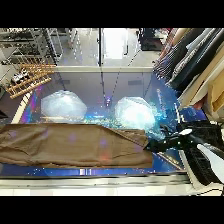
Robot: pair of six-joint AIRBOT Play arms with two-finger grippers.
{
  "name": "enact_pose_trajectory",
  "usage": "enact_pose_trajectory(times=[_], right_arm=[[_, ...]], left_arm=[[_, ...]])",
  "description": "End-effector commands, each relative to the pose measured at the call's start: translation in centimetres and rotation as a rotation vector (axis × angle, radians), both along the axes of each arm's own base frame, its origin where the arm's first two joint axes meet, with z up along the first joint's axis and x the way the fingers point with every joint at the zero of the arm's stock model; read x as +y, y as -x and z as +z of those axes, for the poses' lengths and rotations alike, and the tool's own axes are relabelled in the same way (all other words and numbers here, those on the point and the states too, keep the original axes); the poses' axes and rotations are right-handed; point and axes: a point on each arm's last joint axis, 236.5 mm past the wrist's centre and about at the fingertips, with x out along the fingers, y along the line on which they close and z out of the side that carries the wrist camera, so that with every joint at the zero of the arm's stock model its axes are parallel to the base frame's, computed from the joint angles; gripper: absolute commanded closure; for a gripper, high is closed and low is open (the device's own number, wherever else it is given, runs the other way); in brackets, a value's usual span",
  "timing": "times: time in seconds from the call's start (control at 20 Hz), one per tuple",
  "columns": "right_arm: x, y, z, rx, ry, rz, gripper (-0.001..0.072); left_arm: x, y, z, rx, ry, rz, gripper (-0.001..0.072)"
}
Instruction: Fold the clothes and pants, and hang the long-sleeved shirts on hangers.
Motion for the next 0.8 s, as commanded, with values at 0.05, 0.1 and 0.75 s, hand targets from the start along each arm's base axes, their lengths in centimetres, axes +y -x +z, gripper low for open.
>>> enact_pose_trajectory(times=[0.05,0.1,0.75], right_arm=[[1.3,-1.7,-0.5,-0.042,0.058,0.077,0.0694],[-0.8,-2.9,0.2,-0.043,0.142,0.062,0.0695],[1.5,-9.4,23.0,-0.393,0.439,0.037,0.0699]], left_arm=[[-8.0,-1.4,-1.4,0.061,0.062,-0.175,0.0264],[-9.9,-1.3,-1.9,0.087,0.077,-0.217,0.0336],[-23.4,1.7,-4.5,0.243,0.134,-0.585,0.0569]])
